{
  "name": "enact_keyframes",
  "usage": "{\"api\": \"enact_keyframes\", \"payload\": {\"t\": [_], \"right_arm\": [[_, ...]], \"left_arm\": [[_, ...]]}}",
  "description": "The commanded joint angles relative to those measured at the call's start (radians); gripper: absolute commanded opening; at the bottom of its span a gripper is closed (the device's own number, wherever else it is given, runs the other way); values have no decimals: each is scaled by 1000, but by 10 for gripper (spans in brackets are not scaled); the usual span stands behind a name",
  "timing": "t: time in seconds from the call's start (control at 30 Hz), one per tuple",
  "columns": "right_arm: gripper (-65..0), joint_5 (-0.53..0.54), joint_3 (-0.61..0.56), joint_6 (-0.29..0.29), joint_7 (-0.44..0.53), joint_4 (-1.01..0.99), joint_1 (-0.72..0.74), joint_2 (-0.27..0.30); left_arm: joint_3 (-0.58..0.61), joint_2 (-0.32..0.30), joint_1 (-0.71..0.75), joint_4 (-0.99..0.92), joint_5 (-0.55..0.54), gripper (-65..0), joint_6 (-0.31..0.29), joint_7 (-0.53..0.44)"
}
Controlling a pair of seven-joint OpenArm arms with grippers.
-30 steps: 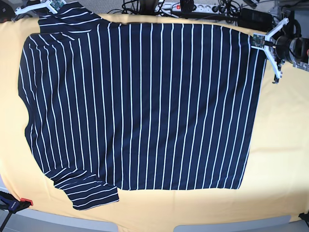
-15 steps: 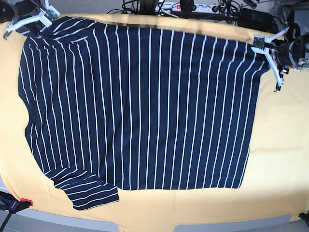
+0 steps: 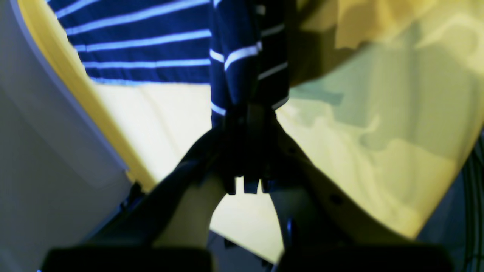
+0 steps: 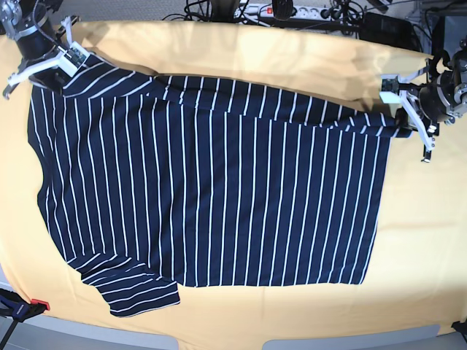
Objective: Fold the T-shirt properly
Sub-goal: 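Drag the held edge across the shirt body with both grippers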
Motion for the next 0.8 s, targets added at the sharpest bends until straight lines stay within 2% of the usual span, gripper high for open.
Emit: {"api": "enact_keyframes", "payload": {"t": [0.0, 0.2, 0.3, 0.43, 0.53, 0.7, 0.77], "right_arm": [[-650, -12, 8, -15, 11, 13, -6, 24], [-650, -8, 39, -15, 13, 13, -6, 128], [-650, 36, 74, -15, 61, 13, -3, 172], [-650, 101, 97, -14, 110, 12, 1, 221], [-650, 112, 97, 2, 142, -27, 47, 224], [-650, 283, 96, 95, 173, -74, 171, 224], [-650, 311, 96, 104, 187, -108, 211, 224]], "left_arm": [[-9, -12, -9, 6, 6, -650, 10, -18], [-9, 10, -24, 6, 16, -650, 11, -40], [-8, 15, -61, 5, 21, -650, 20, -40], [-8, 34, -95, 5, 14, -650, 93, -41], [-8, 68, -103, -2, -3, -650, 100, -88], [-8, 130, -104, -55, 17, -650, 98, -139], [-8, 145, -104, -87, 22, -650, 107, -146]]}}
